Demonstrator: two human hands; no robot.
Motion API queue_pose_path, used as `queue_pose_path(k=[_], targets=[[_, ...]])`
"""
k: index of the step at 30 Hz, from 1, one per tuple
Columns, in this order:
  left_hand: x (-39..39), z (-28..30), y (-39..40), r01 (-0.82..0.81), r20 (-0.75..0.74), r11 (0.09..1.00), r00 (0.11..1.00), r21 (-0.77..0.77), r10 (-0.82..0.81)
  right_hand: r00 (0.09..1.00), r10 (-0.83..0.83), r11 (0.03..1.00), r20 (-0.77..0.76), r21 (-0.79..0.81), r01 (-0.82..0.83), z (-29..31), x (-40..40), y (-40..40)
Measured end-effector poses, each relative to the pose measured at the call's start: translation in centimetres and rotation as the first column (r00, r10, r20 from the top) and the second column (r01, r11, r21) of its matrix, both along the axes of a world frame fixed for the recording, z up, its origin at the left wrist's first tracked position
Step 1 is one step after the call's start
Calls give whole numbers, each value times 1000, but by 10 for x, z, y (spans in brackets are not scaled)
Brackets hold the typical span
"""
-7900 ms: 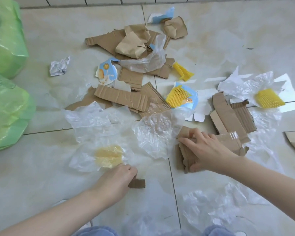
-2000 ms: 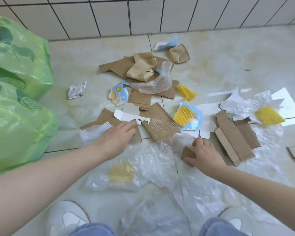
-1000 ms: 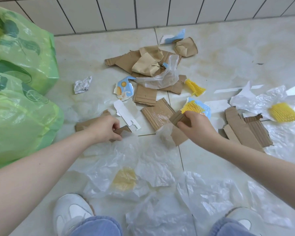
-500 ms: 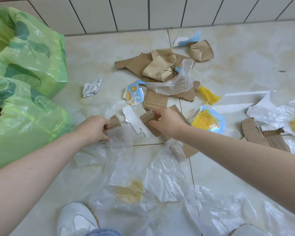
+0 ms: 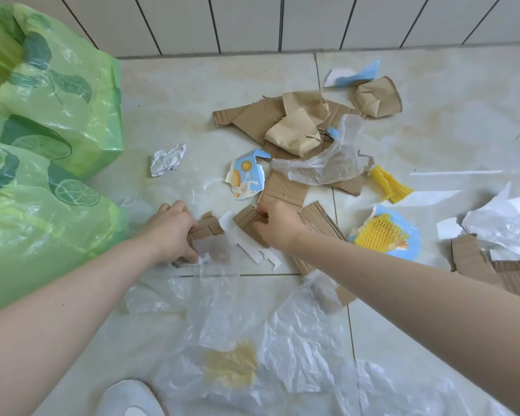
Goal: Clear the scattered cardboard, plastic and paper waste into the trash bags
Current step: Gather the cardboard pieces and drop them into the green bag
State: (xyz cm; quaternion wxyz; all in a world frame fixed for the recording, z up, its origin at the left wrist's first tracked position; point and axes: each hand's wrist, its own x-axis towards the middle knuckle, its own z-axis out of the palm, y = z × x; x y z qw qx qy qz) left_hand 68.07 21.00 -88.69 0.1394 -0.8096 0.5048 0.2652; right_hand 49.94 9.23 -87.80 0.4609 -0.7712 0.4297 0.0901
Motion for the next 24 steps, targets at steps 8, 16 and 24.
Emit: queue_pose_path(k=[8,16,24], targets=[[-5,3,4,-123,-207,986,973,-109,99,983,-141,990,116,-9,143,8,-21,2],[1,34,18,-276,-348,935,918,-221,189,960,-252,968,122,35,250,21,-58,0],[1,53,14,-515,-434,726,841,-456,324,926,-325,942,191,-16,334,30,-76,1]])
